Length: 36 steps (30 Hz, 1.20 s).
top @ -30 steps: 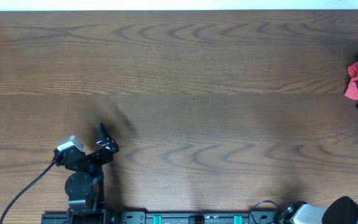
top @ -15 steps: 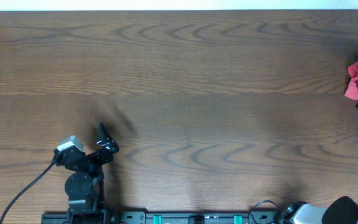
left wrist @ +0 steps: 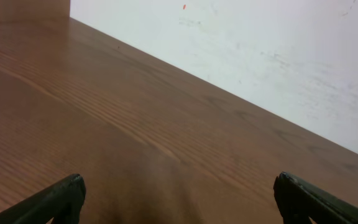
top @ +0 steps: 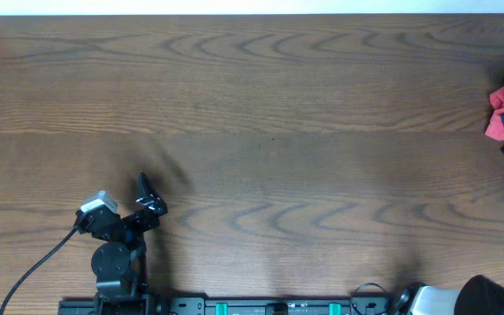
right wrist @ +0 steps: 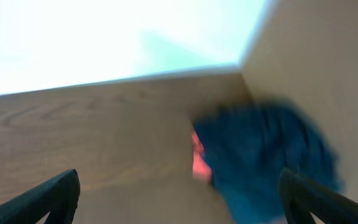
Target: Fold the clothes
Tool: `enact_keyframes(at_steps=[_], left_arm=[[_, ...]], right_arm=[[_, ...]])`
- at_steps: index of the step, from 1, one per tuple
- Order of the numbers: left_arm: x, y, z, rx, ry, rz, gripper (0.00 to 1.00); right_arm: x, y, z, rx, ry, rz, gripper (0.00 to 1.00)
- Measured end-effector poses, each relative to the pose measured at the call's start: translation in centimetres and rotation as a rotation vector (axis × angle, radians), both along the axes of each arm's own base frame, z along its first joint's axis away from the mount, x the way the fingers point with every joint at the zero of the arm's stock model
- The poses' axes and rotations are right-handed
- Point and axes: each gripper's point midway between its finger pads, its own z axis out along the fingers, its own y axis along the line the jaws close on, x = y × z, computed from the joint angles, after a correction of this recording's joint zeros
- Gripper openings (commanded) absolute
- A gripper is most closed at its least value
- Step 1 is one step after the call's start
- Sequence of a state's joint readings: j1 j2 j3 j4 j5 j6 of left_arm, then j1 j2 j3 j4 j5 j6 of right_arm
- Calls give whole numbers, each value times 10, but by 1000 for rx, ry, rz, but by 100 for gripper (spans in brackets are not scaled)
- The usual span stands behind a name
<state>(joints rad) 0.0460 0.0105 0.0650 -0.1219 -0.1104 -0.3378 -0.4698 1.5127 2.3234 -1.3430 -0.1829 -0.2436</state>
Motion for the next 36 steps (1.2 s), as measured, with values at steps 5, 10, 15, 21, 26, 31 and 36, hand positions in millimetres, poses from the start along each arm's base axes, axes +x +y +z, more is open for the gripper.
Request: enact_keyframes(at_steps=[5, 10, 15, 21, 26, 31, 36], left_arm=[[0, 0, 0, 1, 0, -1, 98], [0, -1, 0, 2, 1, -3, 98], [0, 0, 0, 2, 1, -3, 98], [0, 0, 0, 2, 1, -3, 98], [0, 0, 0, 2, 1, -3, 98], [0, -1, 0, 2, 1, -4, 98], [0, 0, 0, 2, 1, -3, 98]], right_arm=[[38, 88, 16, -208, -120, 352, 99], [17, 141, 9, -318, -198, 538, 99], [-49, 165, -3, -331, -281, 648, 99], [-108, 184, -17, -355, -406, 734, 99], [-131, 194, -58, -382, -453, 790, 99], [-141, 205, -112, -372, -473, 859, 99], [-144, 212, -159, -381, -512, 899, 99]])
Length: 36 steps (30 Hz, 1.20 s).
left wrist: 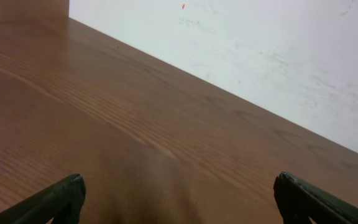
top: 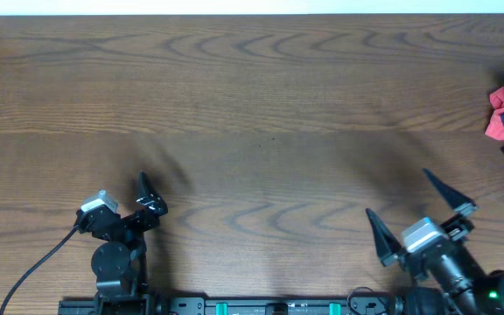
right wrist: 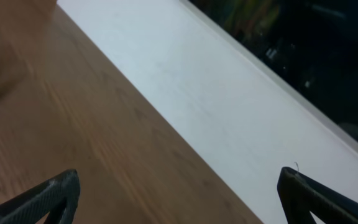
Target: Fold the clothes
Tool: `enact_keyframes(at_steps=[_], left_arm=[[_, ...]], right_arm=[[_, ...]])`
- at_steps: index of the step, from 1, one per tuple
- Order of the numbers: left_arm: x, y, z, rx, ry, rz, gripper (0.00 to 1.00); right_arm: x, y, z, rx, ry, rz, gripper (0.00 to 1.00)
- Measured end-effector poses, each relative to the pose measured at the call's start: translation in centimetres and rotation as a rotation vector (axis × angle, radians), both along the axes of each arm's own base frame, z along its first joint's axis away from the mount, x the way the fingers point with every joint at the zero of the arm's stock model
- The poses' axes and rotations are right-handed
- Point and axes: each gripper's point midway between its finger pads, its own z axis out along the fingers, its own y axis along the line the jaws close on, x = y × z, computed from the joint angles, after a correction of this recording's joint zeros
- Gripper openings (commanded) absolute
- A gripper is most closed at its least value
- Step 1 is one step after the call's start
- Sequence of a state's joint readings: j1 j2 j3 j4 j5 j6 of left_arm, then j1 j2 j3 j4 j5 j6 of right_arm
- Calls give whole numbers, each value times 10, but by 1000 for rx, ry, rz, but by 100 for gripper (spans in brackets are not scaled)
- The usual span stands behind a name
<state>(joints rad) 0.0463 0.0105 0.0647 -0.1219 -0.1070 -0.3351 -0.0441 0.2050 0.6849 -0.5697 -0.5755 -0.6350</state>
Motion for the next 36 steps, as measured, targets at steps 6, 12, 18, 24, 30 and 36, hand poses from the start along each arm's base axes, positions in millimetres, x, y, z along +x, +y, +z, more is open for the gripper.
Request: enact_keyframes(at_steps=[6, 12, 18, 24, 30, 36], left_arm=[[0, 0, 0, 0, 0, 0, 98], [0, 1, 0, 0, 0, 3, 98], [0, 1, 0, 0, 0, 3, 98], [0, 1, 0, 0, 0, 3, 98], [0, 1, 0, 0, 0, 3, 98], [0, 1, 0, 0, 0, 3, 98]], right_arm=[[8, 2, -42, 17, -19, 13, 99], [24, -10, -56, 182, 43, -73, 99], [40, -33, -73, 395, 130, -223, 99], [50, -42, -85, 499, 124, -271, 99], [59, -54, -100, 617, 161, -345, 99], [67, -67, -124, 730, 207, -426, 99]])
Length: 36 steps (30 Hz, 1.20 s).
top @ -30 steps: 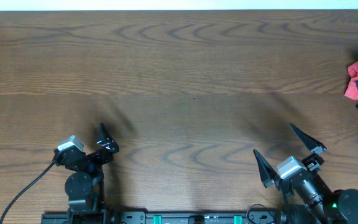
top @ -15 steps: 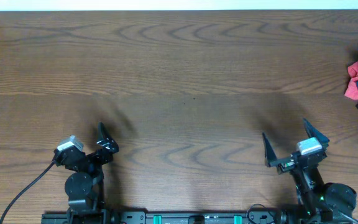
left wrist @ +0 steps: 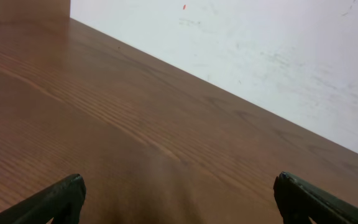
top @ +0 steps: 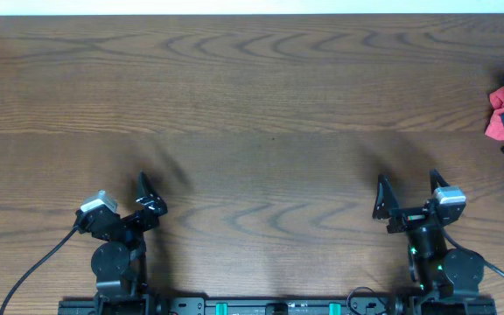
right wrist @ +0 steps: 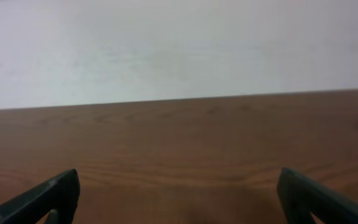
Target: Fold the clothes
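The clothes sit bunched at the table's far right edge in the overhead view: a red piece [top: 499,115] against dark blue fabric that is cut off by the frame. My right gripper [top: 407,194] rests near the front right, open and empty, well short of the pile; its wrist view shows the open gripper [right wrist: 179,198] over bare wood. My left gripper [top: 150,199] rests at the front left, and it is also open and empty [left wrist: 179,200] in its own view.
The wooden table [top: 261,114] stretches between both arms, with a white wall [right wrist: 166,43] behind its far edge. A cable [top: 33,267] trails from the left arm's base. The arm bases stand along the front edge.
My right arm has swung from an angled pose at the front right to a straight pose facing the far edge. Its gripper stays open. The left arm and clothes have not moved.
At first my right arm was almost out of the overhead view at the front right corner, its camera on the blue and red pile. Then it stood angled over the table with the gripper open. Now it faces straight ahead; the left arm stayed still throughout.
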Tool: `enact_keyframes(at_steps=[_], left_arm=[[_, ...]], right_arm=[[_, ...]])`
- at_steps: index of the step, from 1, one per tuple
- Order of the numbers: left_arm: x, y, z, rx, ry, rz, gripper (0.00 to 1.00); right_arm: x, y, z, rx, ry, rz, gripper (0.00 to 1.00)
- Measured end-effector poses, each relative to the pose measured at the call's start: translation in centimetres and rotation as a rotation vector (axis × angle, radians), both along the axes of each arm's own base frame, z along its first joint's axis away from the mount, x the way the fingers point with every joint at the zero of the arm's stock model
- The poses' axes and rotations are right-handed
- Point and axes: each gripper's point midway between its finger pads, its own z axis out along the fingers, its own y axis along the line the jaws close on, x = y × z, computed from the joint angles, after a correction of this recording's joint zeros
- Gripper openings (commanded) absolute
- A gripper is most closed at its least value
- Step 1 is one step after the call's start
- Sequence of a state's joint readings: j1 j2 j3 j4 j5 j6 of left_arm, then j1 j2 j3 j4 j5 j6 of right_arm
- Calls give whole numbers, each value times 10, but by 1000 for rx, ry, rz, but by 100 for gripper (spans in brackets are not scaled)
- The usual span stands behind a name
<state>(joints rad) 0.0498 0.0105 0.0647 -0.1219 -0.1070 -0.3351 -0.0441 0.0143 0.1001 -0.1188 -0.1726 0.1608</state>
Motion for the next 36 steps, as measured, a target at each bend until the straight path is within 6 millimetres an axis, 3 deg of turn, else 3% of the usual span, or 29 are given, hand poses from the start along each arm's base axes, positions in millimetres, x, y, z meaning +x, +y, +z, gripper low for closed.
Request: enact_keyframes(at_steps=[9, 36], left_arm=[[0, 0, 0, 0, 0, 0, 98], [0, 0, 0, 0, 0, 0, 98]], right_arm=[[6, -8, -30, 48, 46, -46, 99], [7, -13, -31, 48, 44, -78, 99]])
